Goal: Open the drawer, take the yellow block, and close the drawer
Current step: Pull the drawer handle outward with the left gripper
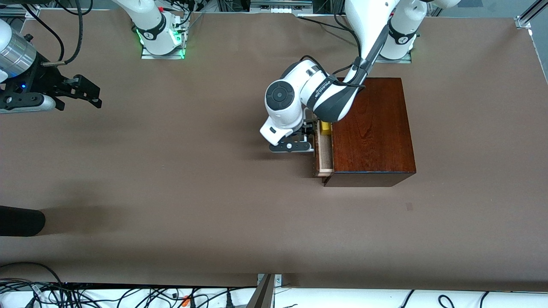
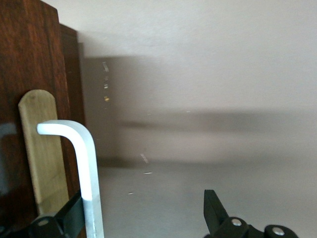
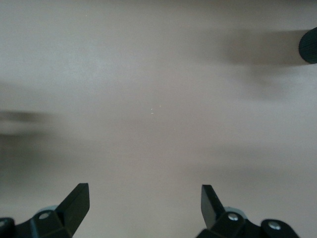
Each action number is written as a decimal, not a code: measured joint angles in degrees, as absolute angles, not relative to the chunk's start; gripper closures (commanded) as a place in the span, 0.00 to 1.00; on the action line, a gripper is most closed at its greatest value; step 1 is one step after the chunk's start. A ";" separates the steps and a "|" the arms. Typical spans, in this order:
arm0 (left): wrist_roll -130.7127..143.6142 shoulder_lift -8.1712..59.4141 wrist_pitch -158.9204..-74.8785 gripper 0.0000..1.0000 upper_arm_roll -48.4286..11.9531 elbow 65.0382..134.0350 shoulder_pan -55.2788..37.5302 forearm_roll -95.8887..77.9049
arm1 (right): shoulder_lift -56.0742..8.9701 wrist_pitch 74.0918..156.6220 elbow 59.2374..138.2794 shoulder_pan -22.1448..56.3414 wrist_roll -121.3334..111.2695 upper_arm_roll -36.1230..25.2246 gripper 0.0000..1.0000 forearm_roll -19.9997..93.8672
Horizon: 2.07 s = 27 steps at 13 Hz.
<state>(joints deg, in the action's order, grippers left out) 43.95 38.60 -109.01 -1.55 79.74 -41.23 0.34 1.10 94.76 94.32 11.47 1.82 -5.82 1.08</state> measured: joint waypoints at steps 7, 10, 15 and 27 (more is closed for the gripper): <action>44.20 38.82 -113.98 0.00 -2.89 79.68 -41.51 -1.66 | 1.11 94.76 94.32 11.47 1.82 -5.82 0.00 1.08; 44.29 38.94 -115.74 0.00 -3.00 79.70 -41.64 -2.36 | 1.11 94.76 94.32 11.47 1.82 -5.83 0.00 1.08; 44.32 39.05 -117.86 0.00 -3.28 79.71 -42.43 -2.79 | 1.10 94.76 94.32 11.47 1.82 -5.83 0.00 1.08; 37.30 37.72 -103.05 0.00 -3.25 72.96 -42.69 0.91 | 1.10 94.76 94.32 11.47 1.82 -5.83 0.00 1.08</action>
<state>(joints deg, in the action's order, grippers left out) 37.30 37.72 -103.05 -3.25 72.96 -42.69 0.91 1.10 94.76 94.32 11.47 1.82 -5.83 1.08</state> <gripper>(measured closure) 0.000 0.000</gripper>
